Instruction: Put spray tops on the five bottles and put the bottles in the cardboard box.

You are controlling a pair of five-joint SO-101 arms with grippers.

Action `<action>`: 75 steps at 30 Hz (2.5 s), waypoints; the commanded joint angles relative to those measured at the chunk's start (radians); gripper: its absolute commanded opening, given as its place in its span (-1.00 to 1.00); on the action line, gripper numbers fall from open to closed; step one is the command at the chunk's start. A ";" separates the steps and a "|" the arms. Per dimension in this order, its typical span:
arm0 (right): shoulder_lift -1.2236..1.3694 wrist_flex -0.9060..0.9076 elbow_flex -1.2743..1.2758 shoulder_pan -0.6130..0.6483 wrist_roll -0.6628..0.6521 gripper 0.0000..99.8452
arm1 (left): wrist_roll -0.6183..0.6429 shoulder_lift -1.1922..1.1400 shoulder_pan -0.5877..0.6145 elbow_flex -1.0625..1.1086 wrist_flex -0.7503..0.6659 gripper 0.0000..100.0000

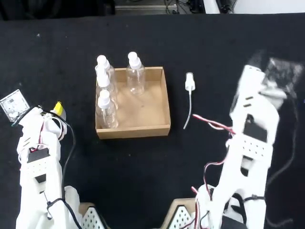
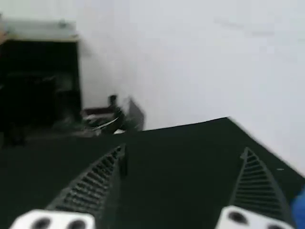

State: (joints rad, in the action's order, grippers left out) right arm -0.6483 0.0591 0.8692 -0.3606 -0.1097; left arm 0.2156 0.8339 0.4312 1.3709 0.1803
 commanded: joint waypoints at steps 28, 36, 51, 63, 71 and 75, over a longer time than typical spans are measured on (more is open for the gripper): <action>1.144 0.984 -1.184 0.358 0.057 -0.57 | -0.072 0.006 -0.012 -0.005 -0.023 -0.60; 1.509 1.254 -1.710 0.334 0.055 -0.57 | -0.077 0.002 -0.038 -0.005 -0.023 -0.60; 2.000 1.614 -2.517 0.316 -0.049 -0.86 | -0.077 0.005 -0.036 -0.005 -0.023 -0.60; 1.779 1.706 -2.540 0.218 -0.114 -0.98 | -0.077 0.006 -0.036 -0.005 -0.023 -0.60; 1.399 1.709 -2.338 0.153 -0.112 -0.97 | -0.077 0.006 -0.035 -0.005 -0.023 -0.60; 1.125 1.705 -2.107 0.132 -0.114 -0.97 | -0.077 0.005 -0.036 -0.005 -0.023 -0.60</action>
State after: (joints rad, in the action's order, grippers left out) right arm 0.7373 1.7331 -1.3602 -0.1933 -0.2140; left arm 0.1450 0.8339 0.4081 1.3709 0.1803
